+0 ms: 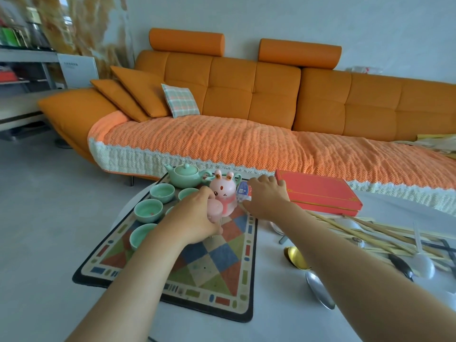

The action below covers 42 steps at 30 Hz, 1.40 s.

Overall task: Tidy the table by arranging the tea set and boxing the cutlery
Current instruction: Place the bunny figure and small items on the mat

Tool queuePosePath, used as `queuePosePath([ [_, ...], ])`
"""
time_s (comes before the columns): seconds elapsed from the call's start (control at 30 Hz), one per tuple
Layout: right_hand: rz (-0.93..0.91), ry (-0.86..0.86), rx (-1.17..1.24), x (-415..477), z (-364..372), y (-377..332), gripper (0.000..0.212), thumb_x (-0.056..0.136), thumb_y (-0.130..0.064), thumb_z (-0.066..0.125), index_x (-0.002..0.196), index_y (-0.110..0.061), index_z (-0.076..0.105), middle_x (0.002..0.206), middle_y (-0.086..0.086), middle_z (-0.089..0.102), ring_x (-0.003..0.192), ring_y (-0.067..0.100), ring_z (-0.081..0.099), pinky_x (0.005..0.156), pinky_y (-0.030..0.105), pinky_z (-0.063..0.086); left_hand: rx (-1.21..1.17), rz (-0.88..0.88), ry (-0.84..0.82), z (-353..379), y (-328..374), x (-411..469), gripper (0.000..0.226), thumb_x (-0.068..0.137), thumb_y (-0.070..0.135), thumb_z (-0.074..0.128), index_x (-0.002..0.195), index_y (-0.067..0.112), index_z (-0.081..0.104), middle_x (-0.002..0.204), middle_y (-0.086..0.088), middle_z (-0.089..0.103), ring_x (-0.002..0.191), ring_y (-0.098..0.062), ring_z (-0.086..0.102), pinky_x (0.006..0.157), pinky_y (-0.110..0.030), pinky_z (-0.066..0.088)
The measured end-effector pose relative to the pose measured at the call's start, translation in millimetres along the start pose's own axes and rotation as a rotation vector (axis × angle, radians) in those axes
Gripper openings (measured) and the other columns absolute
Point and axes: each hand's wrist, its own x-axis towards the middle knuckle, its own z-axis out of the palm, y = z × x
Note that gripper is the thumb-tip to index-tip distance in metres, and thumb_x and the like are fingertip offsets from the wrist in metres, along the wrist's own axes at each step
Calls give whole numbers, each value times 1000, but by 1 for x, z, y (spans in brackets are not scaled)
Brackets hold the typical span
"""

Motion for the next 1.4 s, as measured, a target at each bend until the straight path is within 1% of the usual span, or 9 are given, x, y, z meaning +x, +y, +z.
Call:
queuePosePath([
  [0.17,-64,-53,239,-45,-24,-10,24,89,-44,50,100,-28,65,99,-5,67,87,19,64,77,34,55,-25,4,-23,-5,-6,-4,54,70,32,78,113,34,45,109,10,55,93,-13,58,80,-41,54],
  [0.37,-107,-181,453,-72,-12,-44,55,76,-52,60,126,-32,56,108,-8,66,97,15,62,81,34,56,-139,4,62,-6,-8,-15,43,78,53,72,110,34,52,107,14,58,93,-9,59,81,-41,53],
  [0.47,-75,-149,540,-74,-5,-57,45,82,-51,61,118,-26,58,92,-8,65,87,16,61,70,31,52,-102,3,90,-6,-6,-20,36,80,55,68,105,34,54,101,13,59,87,-10,60,78,-42,54],
  [0.57,-62,-132,539,-77,-4,-63,42,85,-54,58,116,-26,57,96,-1,65,82,18,60,62,29,47,-30,5,112,-5,-5,-22,32,83,54,64,103,33,54,97,11,61,89,-15,60,78,-40,52],
  [0.73,-53,-150,480,-82,-15,-48,49,85,-51,58,129,-29,54,116,1,63,90,19,63,75,33,54,99,12,206,-2,9,-19,60,72,58,71,118,25,50,114,5,51,110,-20,47,90,-38,45],
  [0.83,-43,-124,501,-91,-26,-20,39,85,-45,60,122,-32,61,114,-5,66,98,16,62,82,34,55,86,98,362,4,31,-16,49,77,48,70,112,20,50,110,2,48,109,-22,41,88,-35,39],
  [0.97,-10,-63,520,-112,-47,36,26,90,-33,59,115,-31,66,109,-10,68,98,13,63,88,35,54,-2,271,397,27,72,-14,28,83,33,68,102,18,53,103,3,50,101,-21,45,89,-35,38],
  [1.17,158,6,383,-141,-45,137,26,95,-20,52,112,-32,68,111,-9,66,94,15,64,83,36,57,-72,362,134,80,143,-8,22,90,31,63,108,25,53,100,9,53,96,-14,52,78,-30,43],
  [1.4,212,-124,247,-156,-12,211,50,94,-3,43,123,-38,63,122,-8,63,99,12,61,84,30,55,-24,384,-174,135,179,13,32,93,35,58,124,31,57,130,10,54,118,-11,49,101,-35,43],
])
